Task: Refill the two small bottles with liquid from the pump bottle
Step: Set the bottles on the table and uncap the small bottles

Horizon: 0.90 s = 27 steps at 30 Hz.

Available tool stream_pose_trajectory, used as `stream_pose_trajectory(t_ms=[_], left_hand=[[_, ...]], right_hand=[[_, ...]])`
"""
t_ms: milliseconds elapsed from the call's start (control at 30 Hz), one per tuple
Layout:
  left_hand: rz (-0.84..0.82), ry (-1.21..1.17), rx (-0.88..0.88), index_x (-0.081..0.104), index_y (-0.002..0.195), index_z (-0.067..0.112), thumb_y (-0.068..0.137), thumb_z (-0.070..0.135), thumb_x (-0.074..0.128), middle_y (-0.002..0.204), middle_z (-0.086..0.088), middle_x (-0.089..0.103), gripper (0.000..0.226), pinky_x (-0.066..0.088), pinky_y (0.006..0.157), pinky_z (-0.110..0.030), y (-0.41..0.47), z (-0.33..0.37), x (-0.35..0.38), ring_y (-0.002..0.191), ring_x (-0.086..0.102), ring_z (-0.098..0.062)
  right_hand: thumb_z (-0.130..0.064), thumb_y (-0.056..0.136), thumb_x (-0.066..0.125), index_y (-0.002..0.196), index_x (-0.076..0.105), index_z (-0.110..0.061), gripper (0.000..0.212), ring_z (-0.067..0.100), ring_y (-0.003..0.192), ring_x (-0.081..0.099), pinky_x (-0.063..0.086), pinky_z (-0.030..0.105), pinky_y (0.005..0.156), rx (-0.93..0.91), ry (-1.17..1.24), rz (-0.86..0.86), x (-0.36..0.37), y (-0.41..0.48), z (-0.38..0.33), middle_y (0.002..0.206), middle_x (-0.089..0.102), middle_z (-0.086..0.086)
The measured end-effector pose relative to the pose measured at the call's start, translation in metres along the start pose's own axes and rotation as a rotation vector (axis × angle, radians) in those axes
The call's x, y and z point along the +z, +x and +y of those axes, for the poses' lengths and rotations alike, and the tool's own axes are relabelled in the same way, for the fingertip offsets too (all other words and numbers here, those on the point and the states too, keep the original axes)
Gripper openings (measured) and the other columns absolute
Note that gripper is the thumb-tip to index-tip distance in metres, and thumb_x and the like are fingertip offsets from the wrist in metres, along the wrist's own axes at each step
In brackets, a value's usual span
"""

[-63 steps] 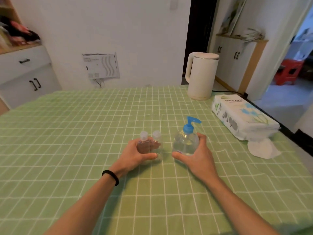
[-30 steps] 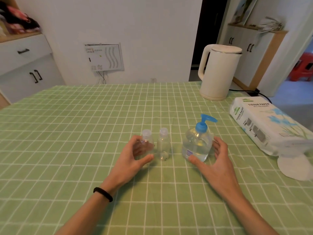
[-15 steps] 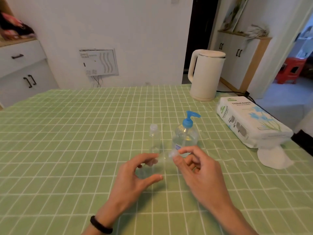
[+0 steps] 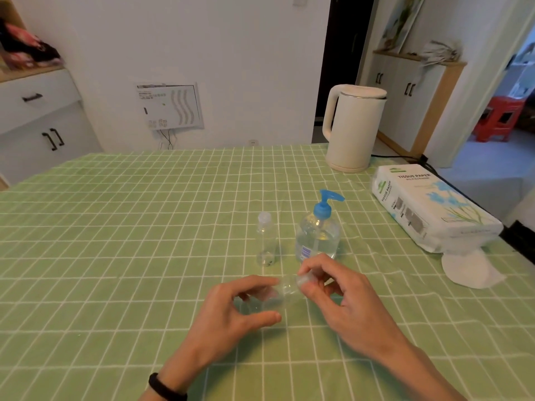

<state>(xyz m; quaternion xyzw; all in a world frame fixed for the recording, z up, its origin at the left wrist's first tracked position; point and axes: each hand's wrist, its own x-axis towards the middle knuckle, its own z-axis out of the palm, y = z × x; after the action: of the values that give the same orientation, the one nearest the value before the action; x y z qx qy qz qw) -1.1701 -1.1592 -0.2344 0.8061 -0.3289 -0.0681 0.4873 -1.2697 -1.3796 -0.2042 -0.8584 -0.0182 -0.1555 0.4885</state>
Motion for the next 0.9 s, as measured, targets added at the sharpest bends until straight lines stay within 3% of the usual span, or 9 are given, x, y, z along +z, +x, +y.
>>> stream_pose_trajectory(t_ms=[67,133,300,467,600,733,833,900], left_hand=[[-0.016,-0.016,-0.005,0.071,0.124,0.048,0.074,0.044,0.09,0.108,0.023,0.079,0.054,0.053,0.088,-0.016,-0.001,-0.002,-0.001,0.104,0.072,-0.005],[-0.013,-0.012,0.004,0.069,0.125,0.049,0.075,0.046,0.089,0.108,0.023,0.079,0.054,0.05,0.086,-0.011,-0.001,-0.002,-0.002,0.104,0.072,-0.005],[-0.004,-0.003,-0.003,0.071,0.124,0.05,0.074,0.049,0.089,0.108,0.027,0.077,0.053,0.048,0.084,-0.008,0.002,-0.002,-0.001,0.103,0.071,-0.001],[-0.005,-0.017,0.0,0.072,0.124,0.049,0.073,0.05,0.088,0.107,0.026,0.077,0.053,0.048,0.084,-0.007,0.002,0.0,-0.002,0.102,0.07,-0.003],[0.007,-0.025,-0.012,0.072,0.124,0.048,0.073,0.05,0.087,0.108,0.026,0.077,0.052,0.048,0.085,-0.007,0.002,-0.001,-0.004,0.102,0.07,0.0],[-0.006,-0.018,-0.01,0.072,0.124,0.048,0.07,0.058,0.083,0.109,0.03,0.076,0.056,0.049,0.084,-0.008,0.001,-0.001,-0.004,0.103,0.07,0.0],[0.002,-0.019,-0.018,0.071,0.125,0.05,0.07,0.057,0.083,0.108,0.03,0.075,0.056,0.048,0.084,-0.007,0.001,-0.001,-0.004,0.103,0.069,0.001],[0.001,-0.014,-0.021,0.069,0.126,0.052,0.072,0.053,0.086,0.11,0.031,0.075,0.056,0.048,0.084,-0.006,0.0,-0.003,-0.005,0.103,0.069,0.001]], right_hand=[[-0.051,0.101,0.064,0.11,0.066,-0.045,0.011,0.015,0.091,0.067,0.057,0.028,0.076,0.001,0.008,-0.016,0.0,0.0,0.001,0.099,0.069,-0.011],[-0.06,0.096,0.066,0.122,0.063,-0.056,0.026,0.011,0.089,0.067,0.056,0.021,0.073,0.04,0.034,0.004,0.0,0.002,0.002,0.105,0.068,-0.016],[-0.024,0.098,0.081,0.128,0.058,-0.059,0.051,0.011,0.085,0.068,0.053,0.017,0.069,0.084,0.015,0.048,-0.006,0.008,0.008,0.111,0.068,-0.017],[-0.047,0.089,0.085,0.129,0.062,-0.05,0.046,0.01,0.086,0.071,0.059,0.027,0.071,0.151,0.015,0.004,-0.007,0.008,0.009,0.116,0.067,-0.025],[-0.018,0.095,0.083,0.129,0.06,-0.052,0.054,0.009,0.085,0.072,0.058,0.026,0.071,0.151,-0.018,0.045,-0.012,0.008,0.014,0.118,0.069,-0.024],[-0.035,0.092,0.086,0.132,0.063,-0.052,0.048,0.009,0.081,0.072,0.054,0.018,0.067,0.155,-0.006,0.013,-0.01,0.009,0.012,0.12,0.068,-0.025],[-0.016,0.095,0.083,0.132,0.063,-0.051,0.055,0.01,0.077,0.071,0.054,0.018,0.065,0.149,-0.026,0.006,-0.01,0.01,0.013,0.12,0.068,-0.024],[-0.017,0.093,0.086,0.134,0.062,-0.051,0.059,0.008,0.073,0.07,0.054,0.019,0.063,0.155,-0.009,-0.001,-0.015,0.009,0.012,0.121,0.068,-0.025]])
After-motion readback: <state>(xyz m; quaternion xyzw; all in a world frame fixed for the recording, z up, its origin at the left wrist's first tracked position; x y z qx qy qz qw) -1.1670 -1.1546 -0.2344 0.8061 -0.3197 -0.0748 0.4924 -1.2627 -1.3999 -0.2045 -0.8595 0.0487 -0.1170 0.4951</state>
